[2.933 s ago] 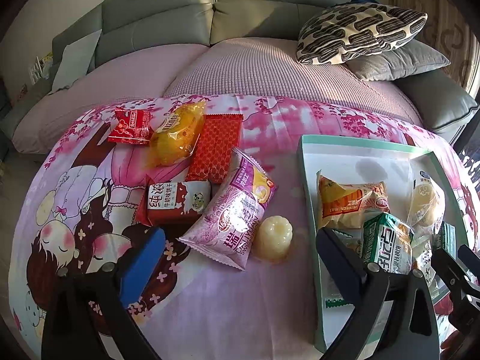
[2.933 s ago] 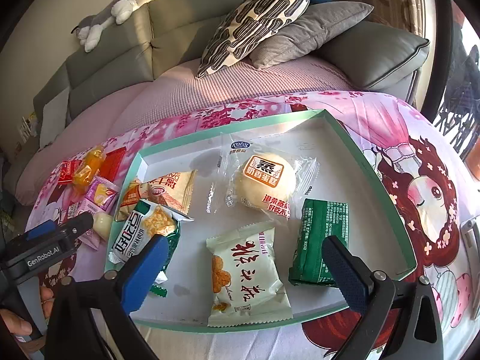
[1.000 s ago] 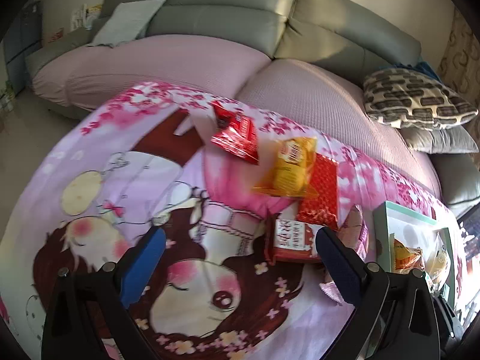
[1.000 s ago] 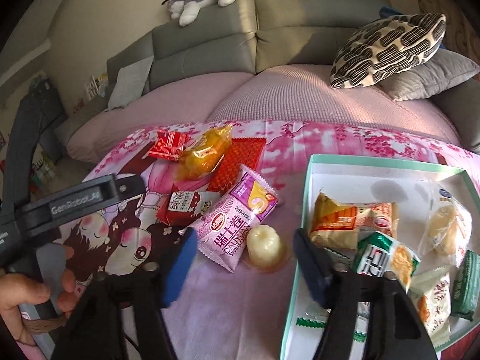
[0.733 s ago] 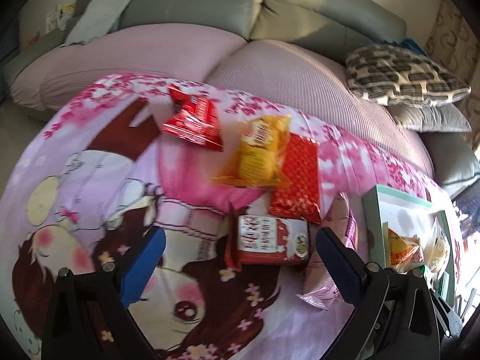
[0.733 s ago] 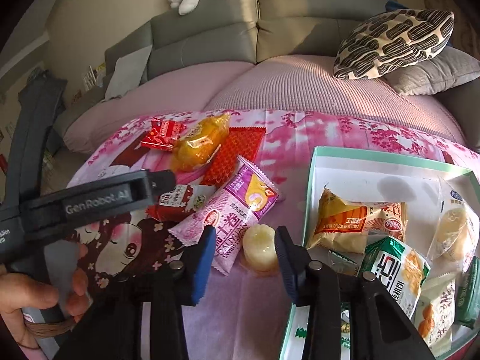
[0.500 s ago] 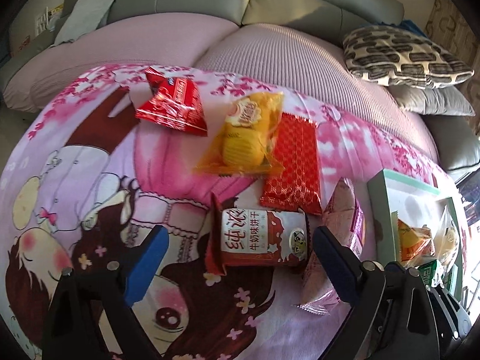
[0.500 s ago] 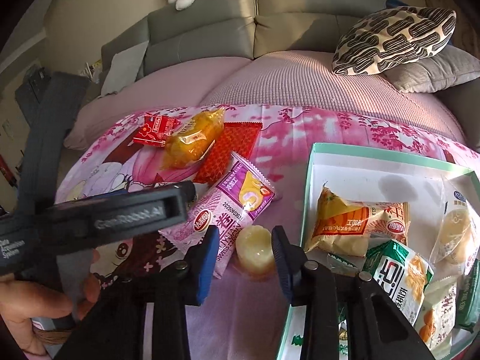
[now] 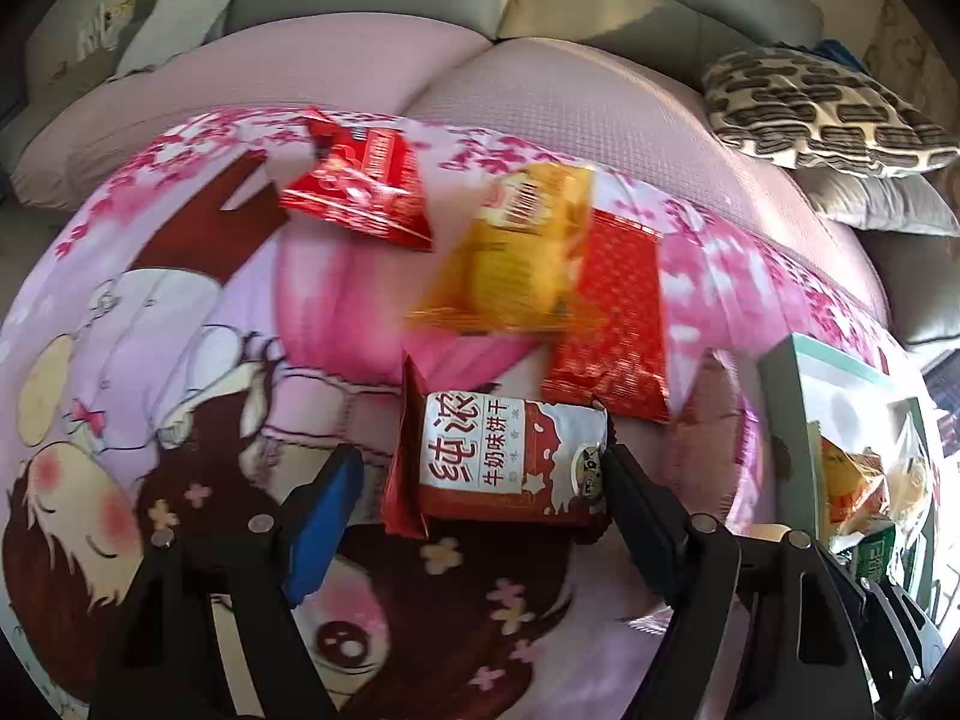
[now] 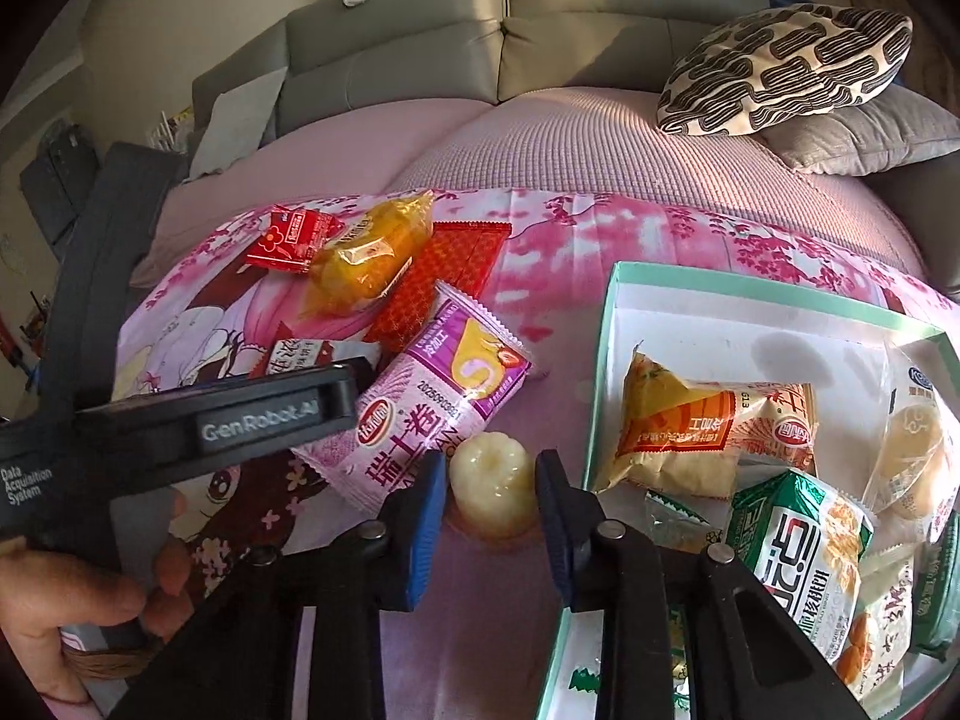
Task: Organize snacks
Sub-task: 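Carry the red box and pudding cake over the white tray with both tools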
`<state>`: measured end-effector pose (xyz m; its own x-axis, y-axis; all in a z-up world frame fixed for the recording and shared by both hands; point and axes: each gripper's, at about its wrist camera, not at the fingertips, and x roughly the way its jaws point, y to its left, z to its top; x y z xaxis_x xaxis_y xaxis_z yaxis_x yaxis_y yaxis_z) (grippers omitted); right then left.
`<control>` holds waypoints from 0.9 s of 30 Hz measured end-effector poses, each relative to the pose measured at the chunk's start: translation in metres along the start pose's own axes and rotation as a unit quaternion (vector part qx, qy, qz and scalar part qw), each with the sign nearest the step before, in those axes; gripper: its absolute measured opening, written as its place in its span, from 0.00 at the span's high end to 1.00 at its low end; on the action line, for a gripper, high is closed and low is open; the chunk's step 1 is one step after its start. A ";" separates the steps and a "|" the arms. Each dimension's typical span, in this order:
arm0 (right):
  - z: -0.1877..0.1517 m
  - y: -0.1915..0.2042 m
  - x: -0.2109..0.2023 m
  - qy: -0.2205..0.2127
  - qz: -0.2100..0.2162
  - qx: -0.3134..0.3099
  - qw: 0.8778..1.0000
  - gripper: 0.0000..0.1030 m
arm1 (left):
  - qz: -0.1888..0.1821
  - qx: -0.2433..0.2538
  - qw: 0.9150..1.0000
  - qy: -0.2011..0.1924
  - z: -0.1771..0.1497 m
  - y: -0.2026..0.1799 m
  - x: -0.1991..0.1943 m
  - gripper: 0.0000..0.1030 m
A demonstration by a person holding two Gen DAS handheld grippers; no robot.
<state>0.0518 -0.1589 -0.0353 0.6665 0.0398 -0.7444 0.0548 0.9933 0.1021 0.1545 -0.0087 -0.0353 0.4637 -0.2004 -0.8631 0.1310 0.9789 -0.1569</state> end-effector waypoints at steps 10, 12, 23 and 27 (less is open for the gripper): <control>-0.001 0.001 0.001 0.001 -0.004 -0.006 1.000 0.69 | 0.025 -0.021 0.999 0.000 0.002 0.023 -0.003 0.21; -0.001 0.001 0.001 0.001 -0.007 -0.008 1.000 0.69 | 0.029 -0.015 0.999 0.003 0.001 0.021 -0.001 0.21; -0.002 0.011 0.007 -0.006 -0.047 -0.042 0.998 0.69 | 0.029 -0.006 1.000 0.003 0.001 0.016 -0.001 0.27; -0.001 0.010 0.008 -0.009 -0.047 -0.039 0.998 0.69 | 0.021 -0.005 1.000 0.003 0.001 0.015 -0.002 0.33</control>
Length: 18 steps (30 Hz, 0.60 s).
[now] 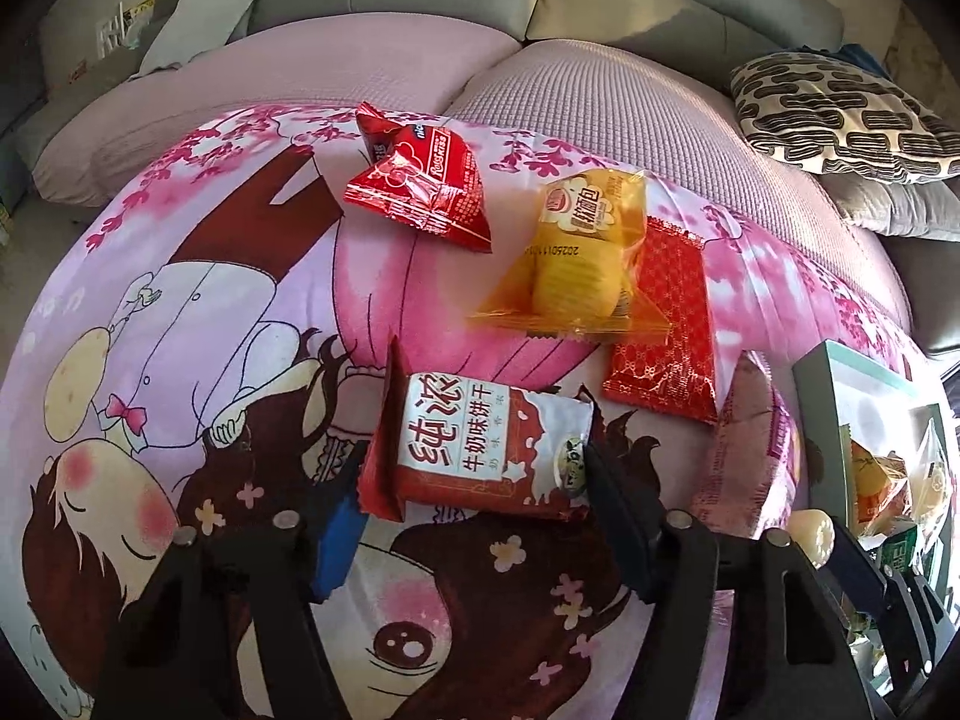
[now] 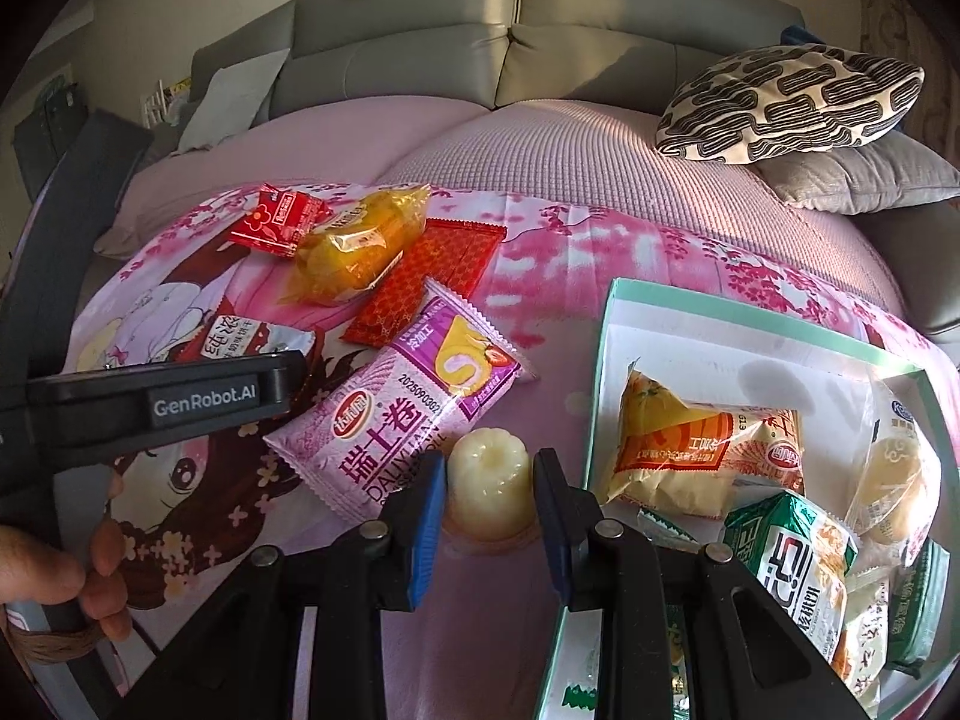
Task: Organize snacks
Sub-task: 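Carry the red box and pudding cake over the white tray with both tools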
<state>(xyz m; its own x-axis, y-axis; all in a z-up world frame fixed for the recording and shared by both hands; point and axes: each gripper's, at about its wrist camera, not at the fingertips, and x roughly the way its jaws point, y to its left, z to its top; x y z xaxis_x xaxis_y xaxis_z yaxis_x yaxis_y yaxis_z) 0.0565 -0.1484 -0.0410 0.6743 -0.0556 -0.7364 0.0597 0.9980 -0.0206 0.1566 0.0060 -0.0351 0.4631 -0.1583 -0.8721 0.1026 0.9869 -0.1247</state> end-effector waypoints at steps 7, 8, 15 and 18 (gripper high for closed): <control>0.000 0.002 0.000 0.000 -0.003 -0.003 1.000 0.69 | -0.002 0.006 1.000 -0.004 -0.001 -0.004 -0.003 0.41; -0.001 0.001 0.000 0.000 -0.001 -0.003 1.000 0.70 | -0.003 0.005 1.000 -0.006 -0.001 -0.004 -0.004 0.41; -0.001 -0.004 -0.005 0.001 0.006 0.013 1.000 0.70 | -0.003 0.000 1.000 -0.013 -0.002 -0.002 -0.008 0.42; 0.000 -0.007 -0.009 -0.004 0.007 0.018 1.000 0.70 | -0.004 -0.002 1.000 -0.021 -0.004 -0.001 -0.012 0.42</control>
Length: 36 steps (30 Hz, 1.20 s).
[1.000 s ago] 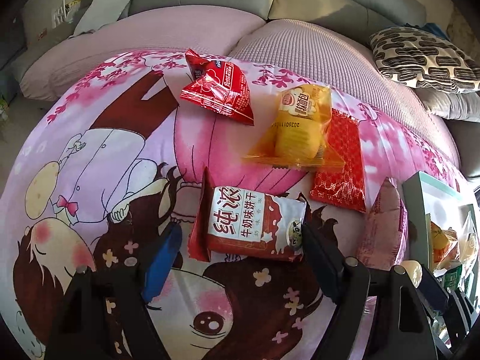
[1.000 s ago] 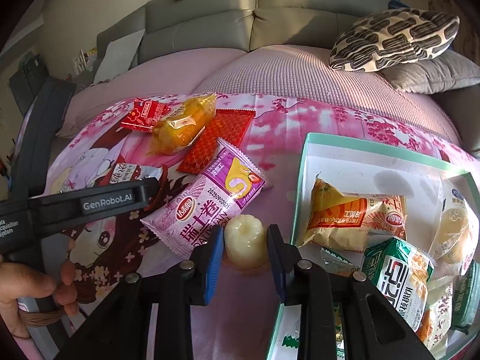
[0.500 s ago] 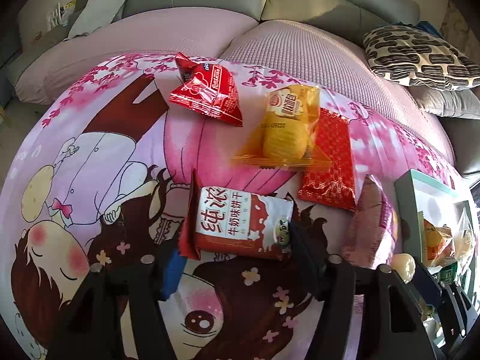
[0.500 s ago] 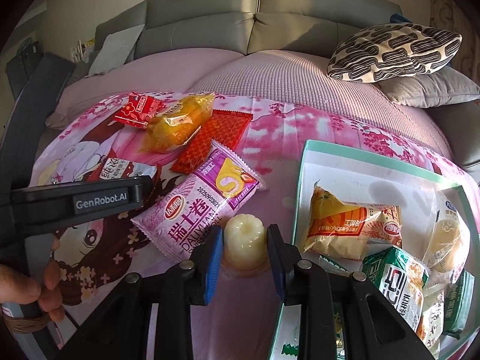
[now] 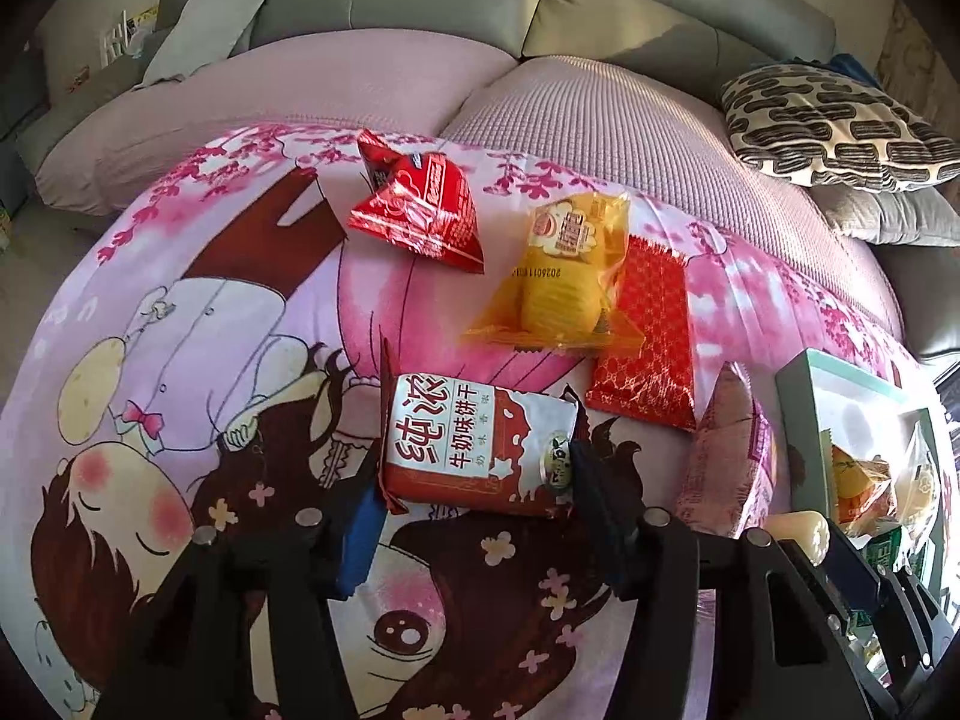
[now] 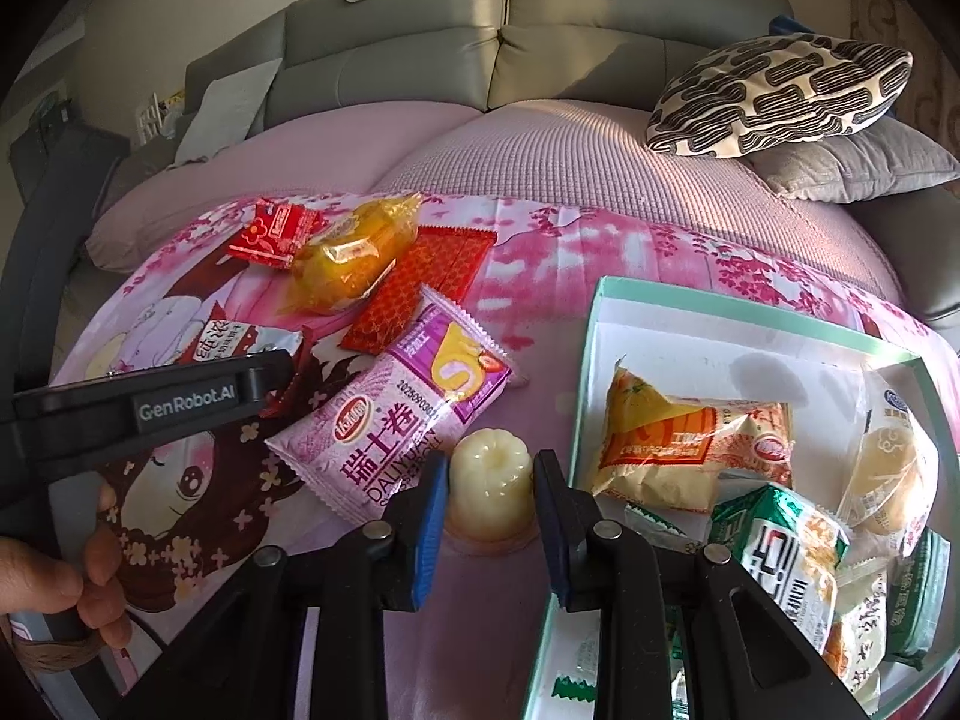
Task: Organize snacks
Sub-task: 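Carry the red box and pudding cake over the white tray with both tools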
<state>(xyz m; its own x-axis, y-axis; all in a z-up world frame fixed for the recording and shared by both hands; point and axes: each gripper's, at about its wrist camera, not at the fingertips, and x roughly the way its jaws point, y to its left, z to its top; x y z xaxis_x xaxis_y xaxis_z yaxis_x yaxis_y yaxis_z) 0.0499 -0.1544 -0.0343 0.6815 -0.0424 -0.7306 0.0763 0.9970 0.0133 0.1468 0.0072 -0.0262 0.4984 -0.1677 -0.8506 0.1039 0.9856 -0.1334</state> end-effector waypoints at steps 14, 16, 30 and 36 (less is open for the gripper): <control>0.015 -0.002 -0.042 -0.056 0.012 0.000 0.998 0.70 | -0.016 0.003 0.998 -0.061 0.003 -0.003 -0.044 0.42; 0.016 -0.002 -0.045 -0.059 0.013 0.001 0.998 0.70 | -0.017 0.005 0.998 -0.066 0.004 -0.006 -0.049 0.42; 0.018 -0.035 -0.066 -0.083 -0.001 0.036 0.996 0.70 | -0.054 0.061 0.993 -0.088 0.001 -0.059 -0.069 0.42; 0.016 -0.077 -0.079 -0.093 -0.037 0.080 0.992 0.70 | -0.080 0.105 0.987 -0.088 -0.004 -0.098 -0.073 0.42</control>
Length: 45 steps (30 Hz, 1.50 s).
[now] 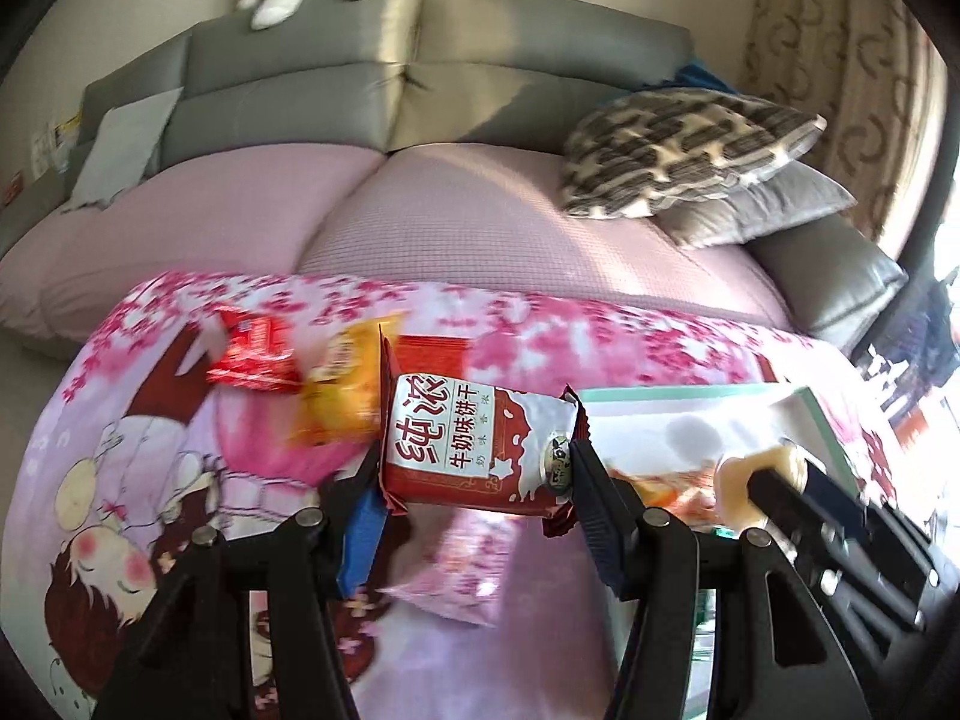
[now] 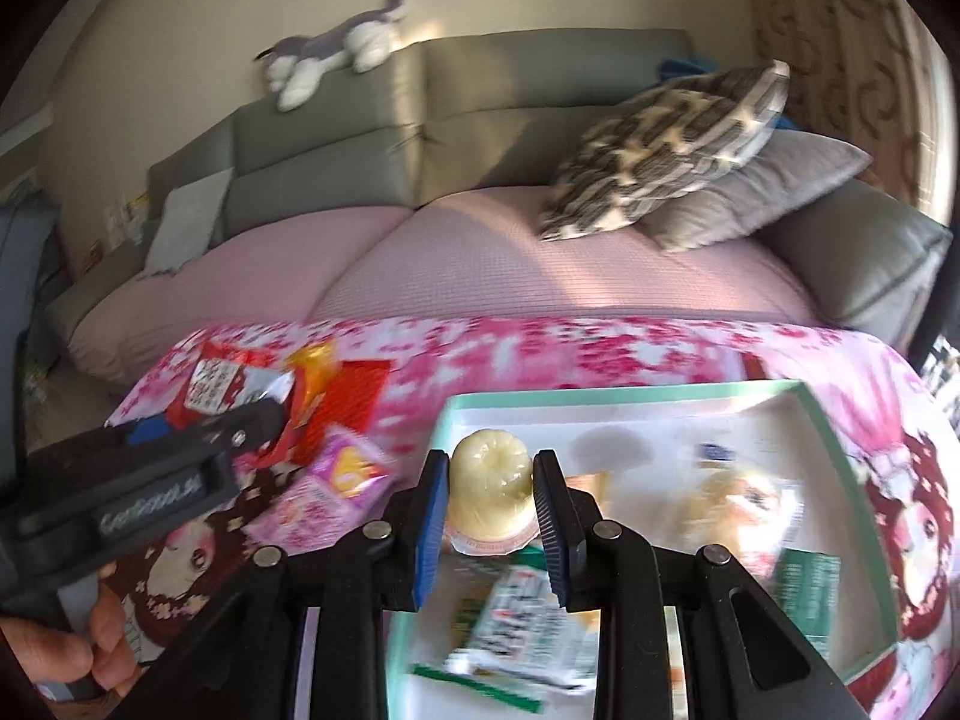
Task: Organize snacks
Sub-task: 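Carry the red box and pudding cake over the white tray with both tools, then open both tools to drop the red box and pudding cake into the tray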
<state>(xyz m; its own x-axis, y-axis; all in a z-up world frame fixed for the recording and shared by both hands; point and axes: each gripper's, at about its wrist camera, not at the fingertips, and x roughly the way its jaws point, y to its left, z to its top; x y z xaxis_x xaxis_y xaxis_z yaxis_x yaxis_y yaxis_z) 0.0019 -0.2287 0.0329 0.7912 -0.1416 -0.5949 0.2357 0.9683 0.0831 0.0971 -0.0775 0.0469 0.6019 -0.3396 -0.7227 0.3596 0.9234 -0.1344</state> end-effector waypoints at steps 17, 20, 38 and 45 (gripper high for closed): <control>0.004 -0.124 -0.025 -0.024 -0.128 0.109 0.985 0.70 | -0.062 0.105 0.992 0.019 -0.002 -0.109 0.020 0.42; 0.000 -0.135 -0.025 -0.021 -0.141 0.114 0.983 0.70 | -0.067 0.113 0.991 0.025 0.001 -0.121 0.027 0.42; -0.022 -0.165 0.005 0.027 -0.143 0.149 0.978 0.70 | -0.055 0.144 0.985 0.080 0.006 -0.159 0.080 0.42; -0.024 -0.165 0.010 0.037 -0.139 0.150 0.978 0.70 | -0.054 0.145 0.983 0.094 0.005 -0.163 0.089 0.41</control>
<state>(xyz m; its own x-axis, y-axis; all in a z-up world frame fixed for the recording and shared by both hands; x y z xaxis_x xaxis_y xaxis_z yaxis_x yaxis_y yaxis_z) -0.0424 -0.3852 -0.0060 0.6329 -0.3646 -0.6830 0.5994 0.7891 0.1342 0.0960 -0.2593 0.0078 0.4159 -0.3681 -0.8316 0.6194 0.7842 -0.0373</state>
